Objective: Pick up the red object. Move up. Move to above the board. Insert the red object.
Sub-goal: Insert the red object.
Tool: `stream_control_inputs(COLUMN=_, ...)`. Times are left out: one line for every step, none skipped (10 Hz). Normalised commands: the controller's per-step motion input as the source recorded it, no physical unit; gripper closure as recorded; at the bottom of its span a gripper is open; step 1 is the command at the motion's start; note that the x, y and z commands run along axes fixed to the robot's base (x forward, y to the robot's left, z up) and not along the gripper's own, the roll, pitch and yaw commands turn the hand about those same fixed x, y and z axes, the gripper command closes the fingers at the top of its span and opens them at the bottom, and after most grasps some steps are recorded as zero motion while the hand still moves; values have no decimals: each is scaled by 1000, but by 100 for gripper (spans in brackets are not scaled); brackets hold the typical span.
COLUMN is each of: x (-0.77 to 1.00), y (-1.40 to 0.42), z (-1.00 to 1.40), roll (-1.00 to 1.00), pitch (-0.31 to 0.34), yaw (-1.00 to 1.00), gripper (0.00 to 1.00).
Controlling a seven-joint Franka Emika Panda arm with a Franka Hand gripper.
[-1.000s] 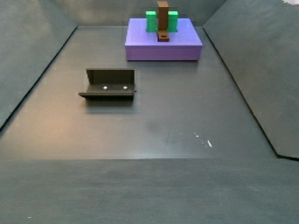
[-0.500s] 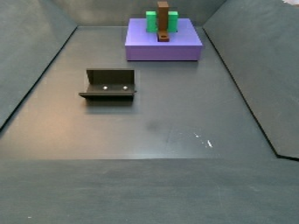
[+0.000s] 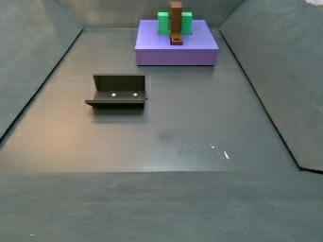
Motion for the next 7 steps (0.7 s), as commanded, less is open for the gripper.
stream_control_inputs(x=0, y=394, z=-309, roll=144, pitch=0, yaw=-57, gripper=100)
stream_control_inputs(x=-11, y=391, z=-334, roll=213, pitch=0, yaw=-57, gripper=100)
stream_control_inputs(x=-11, y=340, z=-340, roll=259, pitch=0, yaw=-57, gripper=100)
stream_control_inputs(x=0, y=117, z=-260, roll=171, pitch=0, yaw=-34, gripper=100)
stream_control_inputs(x=243, y=0, z=-646, roll=113, pitch=0, yaw=-137, gripper=100)
stream_control_inputs(x=163, y=63, z=-917, roll=44, pitch=-20, yaw=-234, gripper=100)
stream_control_inputs(x=0, y=229, z=-1000, roll=0, pitch=-29, yaw=-323, gripper=100)
